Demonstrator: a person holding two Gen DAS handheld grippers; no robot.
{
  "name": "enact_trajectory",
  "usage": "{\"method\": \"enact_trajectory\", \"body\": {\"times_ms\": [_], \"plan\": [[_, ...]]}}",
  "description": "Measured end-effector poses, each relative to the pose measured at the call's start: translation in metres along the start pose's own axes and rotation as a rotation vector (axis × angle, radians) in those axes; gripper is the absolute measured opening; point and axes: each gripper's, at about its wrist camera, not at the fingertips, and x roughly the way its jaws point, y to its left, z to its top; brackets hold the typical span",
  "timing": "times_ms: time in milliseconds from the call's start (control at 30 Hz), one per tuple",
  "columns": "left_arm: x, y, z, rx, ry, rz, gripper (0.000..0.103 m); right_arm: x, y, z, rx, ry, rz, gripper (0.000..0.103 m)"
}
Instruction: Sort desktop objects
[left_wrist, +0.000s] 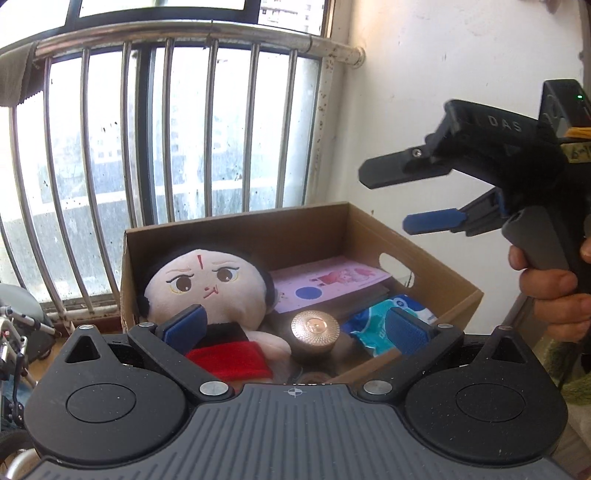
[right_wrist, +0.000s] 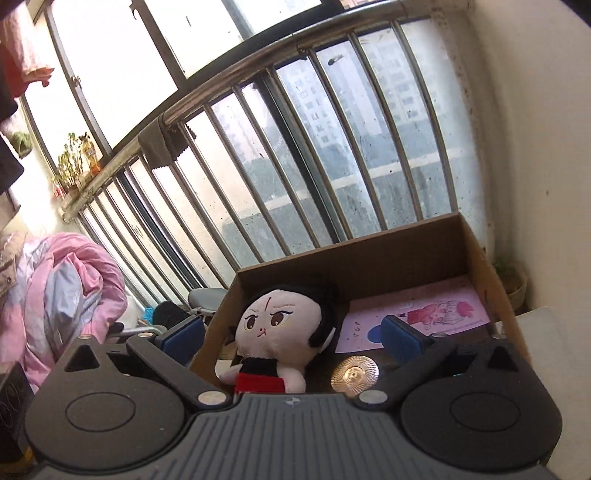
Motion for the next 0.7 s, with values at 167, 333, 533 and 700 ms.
{"method": "enact_trajectory", "body": {"times_ms": [167, 333, 533, 700], "plan": [[-0.028, -0.022, -0.011, 0.017, -0.055, 0.031, 0.103, -0.042, 0.017, -0.048, -0.123, -0.086, -0.139, 0.103], [-0.045, -0.036, -0.020, -0.004, -0.066, 0.046, 0.103, -0.061, 0.020, -0.085, -0.108, -0.120, -0.210, 0.103], [-0.057, -0.059, -0.029, 0.035, -0.037, 0.213, 0.103, -0.075, 0.027, -0.101, -0.131, -0.139, -0.291, 0.103], [-0.061, -0.060, -0.033, -0.020, -0.028, 0.256, 0.103, -0.088, 0.028, -0.109, -0.120, -0.178, -0.379, 0.103]]}}
